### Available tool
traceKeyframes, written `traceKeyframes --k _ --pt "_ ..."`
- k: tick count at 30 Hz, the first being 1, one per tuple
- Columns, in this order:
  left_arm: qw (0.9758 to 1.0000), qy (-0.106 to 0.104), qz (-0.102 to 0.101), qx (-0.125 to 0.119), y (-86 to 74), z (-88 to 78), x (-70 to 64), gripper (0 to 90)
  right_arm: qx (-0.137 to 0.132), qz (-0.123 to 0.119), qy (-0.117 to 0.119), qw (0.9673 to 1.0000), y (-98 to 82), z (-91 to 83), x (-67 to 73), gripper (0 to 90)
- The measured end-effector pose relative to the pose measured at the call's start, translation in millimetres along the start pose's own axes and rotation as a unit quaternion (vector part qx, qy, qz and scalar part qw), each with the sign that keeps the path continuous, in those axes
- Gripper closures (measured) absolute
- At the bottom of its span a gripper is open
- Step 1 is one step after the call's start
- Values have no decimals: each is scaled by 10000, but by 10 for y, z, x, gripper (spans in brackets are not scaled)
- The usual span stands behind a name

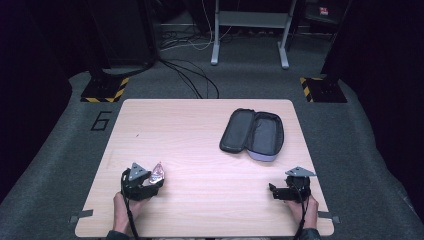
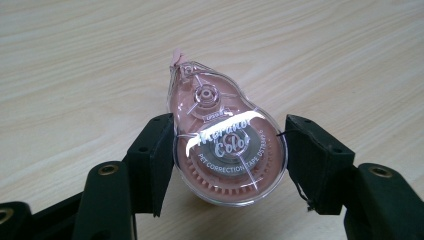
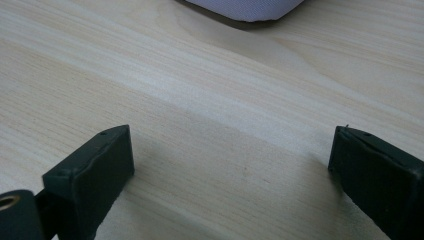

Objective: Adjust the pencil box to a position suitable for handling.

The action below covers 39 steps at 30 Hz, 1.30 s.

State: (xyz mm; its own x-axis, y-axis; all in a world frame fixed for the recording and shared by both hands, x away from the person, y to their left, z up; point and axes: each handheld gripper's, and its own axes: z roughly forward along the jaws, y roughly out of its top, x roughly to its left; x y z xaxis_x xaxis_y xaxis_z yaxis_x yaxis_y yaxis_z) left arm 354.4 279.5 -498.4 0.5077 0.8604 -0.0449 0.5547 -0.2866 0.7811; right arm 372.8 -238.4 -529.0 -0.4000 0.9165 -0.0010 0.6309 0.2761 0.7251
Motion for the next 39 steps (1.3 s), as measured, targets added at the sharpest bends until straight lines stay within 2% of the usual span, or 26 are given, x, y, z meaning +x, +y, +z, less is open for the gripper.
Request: traceKeyframes --k 3,5,11,13,14,15,16,18,19,21,23,24,25,26,27,29,30,31,32,33,34,36,37,38,39 --pt "9997 -183 166 -56 27 -6 -59 391 -1 -3 -2 10000 0 0 -1 38" --pt "9987 -327 396 -18 50 4 -109 391 0 -2 -3 10000 0 0 -1 39" --pt "9951 -691 710 24 57 65 -301 390 1 -4 -3 10000 0 0 -1 39" --pt "9945 -737 749 0 40 111 -367 390 4 -4 -3 10000 0 -1 -1 39" --pt "9934 -800 817 50 32 129 -392 390 11 -4 1 10000 1 -2 -2 39" --pt "9937 -833 745 38 20 147 -417 390 8 -4 1 10000 1 -1 -2 39" --pt "9925 -906 814 87 12 163 -428 390 10 -4 1 10000 1 -1 -2 39" --pt "9917 -1006 792 124 -12 191 -460 390 8 -8 3 10000 1 -1 -2 39" --pt "9913 -993 857 139 -17 206 -464 390 6 -5 1 10000 1 -1 -2 39" --pt "9895 -1129 876 221 -30 228 -472 390 7 -5 -1 10000 1 0 -2 39" --pt "9885 -1167 929 262 -40 244 -472 390 7 -5 -1 10000 1 0 -3 39" --pt "9890 -1146 904 247 -51 258 -481 390 6 -3 0 10000 1 0 -2 39" --pt "9874 -1222 958 307 -51 259 -473 390 6 -4 -1 10000 1 0 -3 39" --pt "9880 -1166 976 266 -62 274 -475 389 6 -3 -1 10000 1 0 -2 40" --pt "9870 -1237 969 341 -63 276 -468 389 2 -3 -3 10000 1 0 -3 40" --pt "9870 -1304 883 328 -93 301 -451 388 5 -2 -2 10000 1 0 -3 40" --pt "9865 -1342 847 403 -102 303 -439 387 5 -2 -3 10000 1 0 -2 40" --pt "9872 -1292 887 282 -119 312 -427 387 6 0 -6 10000 2 0 -2 40" --pt "9867 -1362 828 322 -122 303 -417 386 -4 -20 -13 10000 2 1 -6 40" --pt "9875 -1320 820 263 -128 308 -416 386 -7 -14 -11 10000 2 2 -6 40" --pt "9871 -1320 859 272 -127 303 -406 383 -8 -14 -12 10000 2 2 -6 40" --pt "9880 -1263 844 294 -128 287 -408 338 -3 -16 -14 10000 2 1 -6 40" --pt "9881 -1279 822 246 -133 280 -410 279 -4 -15 -14 10000 2 1 -6 41" --pt "9874 -1304 838 309 -130 255 -406 247 -4 -19 -15 10000 2 1 -7 41" --pt "9880 -1261 844 276 -133 237 -407 217 -3 -19 -16 10000 2 0 -6 41"
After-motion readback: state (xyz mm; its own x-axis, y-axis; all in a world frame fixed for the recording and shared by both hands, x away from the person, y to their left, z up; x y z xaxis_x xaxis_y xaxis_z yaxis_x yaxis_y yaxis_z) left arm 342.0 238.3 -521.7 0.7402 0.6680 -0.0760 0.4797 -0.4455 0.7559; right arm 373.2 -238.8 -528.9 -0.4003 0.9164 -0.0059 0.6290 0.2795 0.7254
